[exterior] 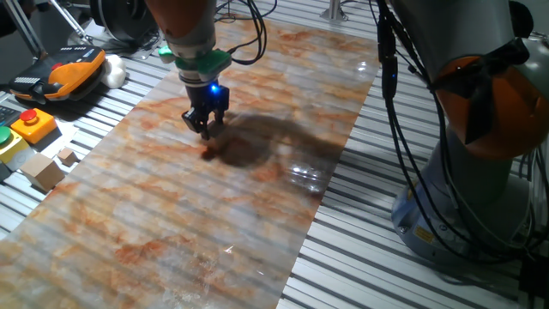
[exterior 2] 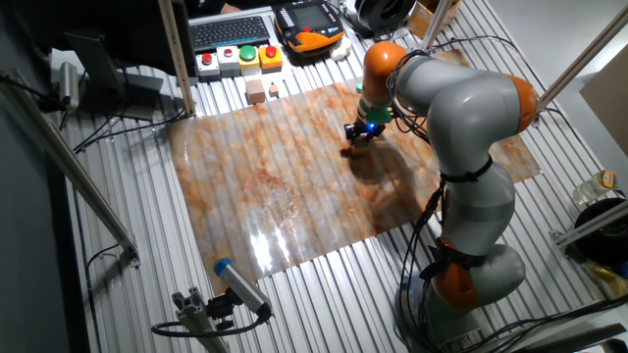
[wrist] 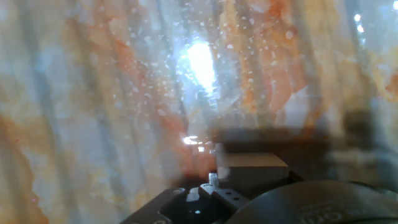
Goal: Hold a small block with the gripper and sweep it from left to right on the table
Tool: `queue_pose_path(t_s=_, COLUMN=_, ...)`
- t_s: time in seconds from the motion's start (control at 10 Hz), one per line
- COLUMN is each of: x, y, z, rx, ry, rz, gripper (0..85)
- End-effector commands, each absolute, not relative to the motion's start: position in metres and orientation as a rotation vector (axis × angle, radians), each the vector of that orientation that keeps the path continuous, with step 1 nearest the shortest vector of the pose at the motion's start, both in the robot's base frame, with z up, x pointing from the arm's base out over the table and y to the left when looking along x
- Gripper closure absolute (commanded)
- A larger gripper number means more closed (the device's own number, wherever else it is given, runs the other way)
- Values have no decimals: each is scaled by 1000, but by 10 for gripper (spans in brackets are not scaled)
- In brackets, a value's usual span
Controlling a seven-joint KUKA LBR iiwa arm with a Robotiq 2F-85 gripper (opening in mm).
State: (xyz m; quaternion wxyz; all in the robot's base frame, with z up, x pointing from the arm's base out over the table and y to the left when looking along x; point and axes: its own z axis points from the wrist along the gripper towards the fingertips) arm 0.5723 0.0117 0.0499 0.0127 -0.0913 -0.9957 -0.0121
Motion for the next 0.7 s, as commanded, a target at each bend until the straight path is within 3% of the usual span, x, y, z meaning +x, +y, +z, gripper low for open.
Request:
queue_pose_path(t_s=0.0, x=572, y=14, z=51, rx=-291, ry=-3102, rz=-38, gripper=850)
queue_pose_path(t_s=0.6, x=571, y=29, z=47, rx=-326, ry=-3098, rz=-48, gripper=850)
